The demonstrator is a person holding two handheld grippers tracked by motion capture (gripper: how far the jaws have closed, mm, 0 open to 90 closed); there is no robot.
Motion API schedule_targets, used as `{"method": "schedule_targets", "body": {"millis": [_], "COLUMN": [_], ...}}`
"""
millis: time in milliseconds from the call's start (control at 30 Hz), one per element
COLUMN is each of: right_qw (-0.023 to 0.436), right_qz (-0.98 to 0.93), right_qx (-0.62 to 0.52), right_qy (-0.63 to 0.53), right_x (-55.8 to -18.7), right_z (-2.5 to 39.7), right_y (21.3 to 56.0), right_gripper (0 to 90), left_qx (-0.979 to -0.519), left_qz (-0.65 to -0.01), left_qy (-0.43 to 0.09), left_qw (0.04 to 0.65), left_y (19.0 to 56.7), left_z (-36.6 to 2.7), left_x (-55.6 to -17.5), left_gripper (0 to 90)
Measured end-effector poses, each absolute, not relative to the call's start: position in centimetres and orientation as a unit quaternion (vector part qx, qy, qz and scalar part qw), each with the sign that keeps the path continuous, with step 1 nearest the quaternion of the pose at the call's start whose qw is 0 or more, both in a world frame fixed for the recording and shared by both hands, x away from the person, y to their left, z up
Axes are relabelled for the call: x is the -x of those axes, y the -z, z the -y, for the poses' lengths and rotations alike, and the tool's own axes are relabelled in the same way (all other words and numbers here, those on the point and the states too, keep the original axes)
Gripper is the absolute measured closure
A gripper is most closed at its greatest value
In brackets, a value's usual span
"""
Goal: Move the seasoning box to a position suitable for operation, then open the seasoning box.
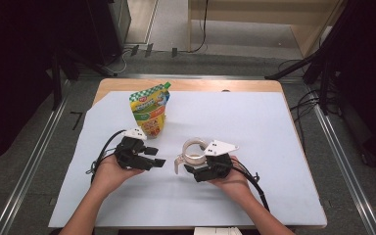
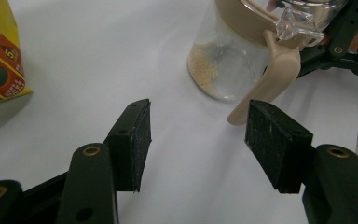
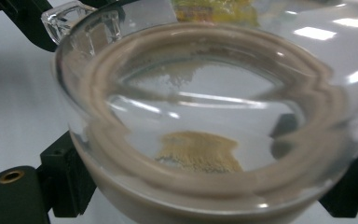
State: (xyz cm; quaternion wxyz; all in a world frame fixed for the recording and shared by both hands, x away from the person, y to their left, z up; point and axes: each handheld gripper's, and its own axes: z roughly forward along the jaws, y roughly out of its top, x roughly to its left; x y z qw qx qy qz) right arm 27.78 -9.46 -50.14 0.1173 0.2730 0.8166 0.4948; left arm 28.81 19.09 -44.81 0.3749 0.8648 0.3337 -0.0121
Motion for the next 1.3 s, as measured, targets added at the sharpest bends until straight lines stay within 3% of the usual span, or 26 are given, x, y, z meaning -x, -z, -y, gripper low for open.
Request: {"method": "schedule_targets", "body": {"millis": [733,867,933,1033,1167,1233,1300], "right_qw": [0.069,0.077,0.078,0.085,0.086,0.072,0.065], "right_qz": [-0.836,-0.846,-0.846,-0.852,-0.855,-0.856,-0.854], "right_qx": [-0.283,-0.267,-0.266,-0.257,-0.259,-0.263,-0.269], "right_qy": [-0.466,-0.455,-0.455,-0.449,-0.441,-0.439,-0.44], "right_x": [-26.8,-25.7,-25.5,-24.9,-24.5,-24.5,-24.5], "right_z": [12.1,13.4,13.5,13.8,14.3,14.7,14.9], "right_y": [48.8,48.0,47.8,47.2,46.9,46.8,46.8], "right_gripper": [10.7,21.2,21.8,25.8,33.1,42.7,45.5], "left_qx": [-0.866,-0.861,-0.862,-0.864,-0.868,-0.868,-0.866], "left_qz": [-0.327,-0.328,-0.324,-0.323,-0.312,-0.309,-0.31], "left_qy": [0.016,0.021,0.022,0.024,0.032,0.03,0.033], "left_qw": [0.379,0.387,0.389,0.386,0.385,0.388,0.391], "left_y": [44.7,44.5,44.4,44.5,44.4,44.3,44.4], "left_z": [-18.6,-18.4,-18.2,-18.0,-17.5,-17.3,-17.2], "left_x": [-28.5,-28.4,-28.4,-28.4,-28.2,-28.4,-28.7], "left_gripper": [42.1,48.6,49.4,57.2,75.1,83.2,89.1]}}
